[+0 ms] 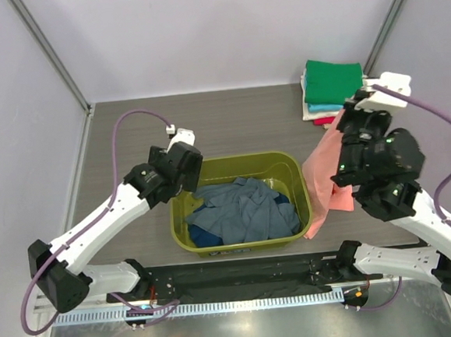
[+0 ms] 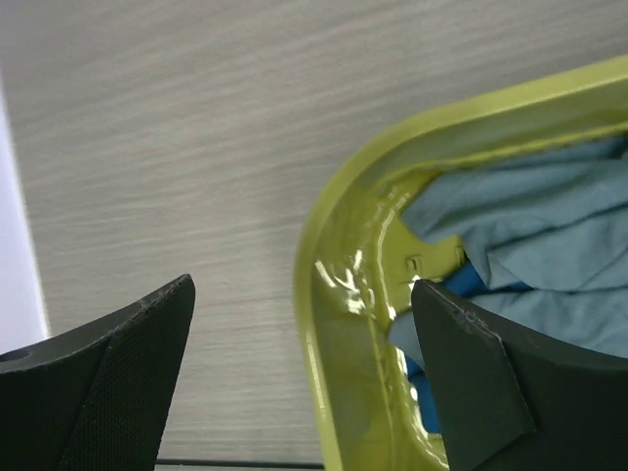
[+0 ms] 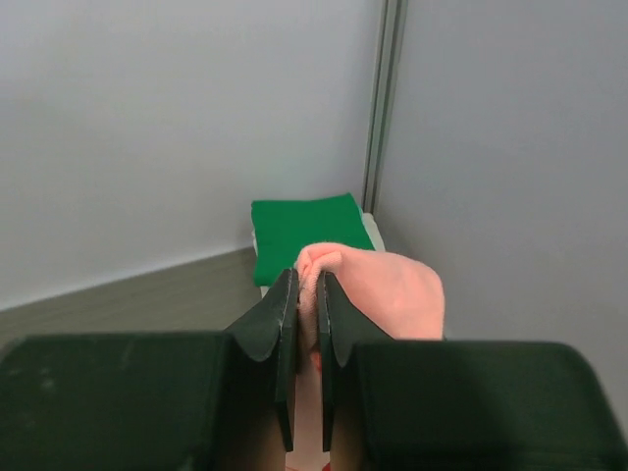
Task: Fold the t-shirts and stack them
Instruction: Move the tshirt to the center of the board
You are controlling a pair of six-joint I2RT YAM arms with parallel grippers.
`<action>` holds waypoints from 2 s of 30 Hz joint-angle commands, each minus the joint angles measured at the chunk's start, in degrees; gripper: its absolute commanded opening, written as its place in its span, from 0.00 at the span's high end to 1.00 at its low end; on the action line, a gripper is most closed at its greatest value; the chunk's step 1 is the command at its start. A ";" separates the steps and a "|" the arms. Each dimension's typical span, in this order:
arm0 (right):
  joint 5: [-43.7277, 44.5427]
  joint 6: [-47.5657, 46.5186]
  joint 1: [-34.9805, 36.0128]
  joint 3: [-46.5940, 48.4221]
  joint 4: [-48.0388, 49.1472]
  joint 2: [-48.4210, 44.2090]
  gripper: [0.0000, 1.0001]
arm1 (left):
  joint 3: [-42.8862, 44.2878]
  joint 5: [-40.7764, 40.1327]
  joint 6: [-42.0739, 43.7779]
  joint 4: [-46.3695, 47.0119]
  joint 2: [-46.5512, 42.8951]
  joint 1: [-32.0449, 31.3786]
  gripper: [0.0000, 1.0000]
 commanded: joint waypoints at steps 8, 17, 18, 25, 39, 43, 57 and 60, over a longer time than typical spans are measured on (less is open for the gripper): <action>-0.91 16.11 -0.05 -4.91 -9.43 -2.20 0.99 | 4.08 13.77 -2.55 -4.55 9.21 7.57 0.32; -3.10 22.62 -0.14 -7.81 -15.32 -2.29 0.99 | 3.46 17.02 -3.34 -4.73 11.77 13.89 1.00; -3.28 23.93 -0.22 -8.08 -16.02 -2.37 0.99 | 3.20 19.46 -3.52 -4.47 11.77 17.03 1.00; -6.44 29.20 -0.40 -9.13 -19.01 -0.88 0.99 | 2.94 20.72 -6.59 -3.24 8.97 30.94 1.00; -19.62 43.88 -0.93 -13.00 -24.64 6.76 0.99 | -5.15 31.27 -24.25 7.30 0.69 65.66 1.00; -23.75 46.61 -0.93 -13.18 -24.82 9.22 0.99 | -1.73 31.88 -29.77 8.63 4.99 71.81 1.00; -31.58 51.62 -1.02 -17.83 -27.62 9.06 0.99 | 10.12 29.16 -48.25 20.40 23.62 75.07 1.00; -33.86 53.20 -1.02 -19.76 -27.80 8.09 0.99 | 15.30 28.19 -48.52 20.58 28.37 75.07 1.00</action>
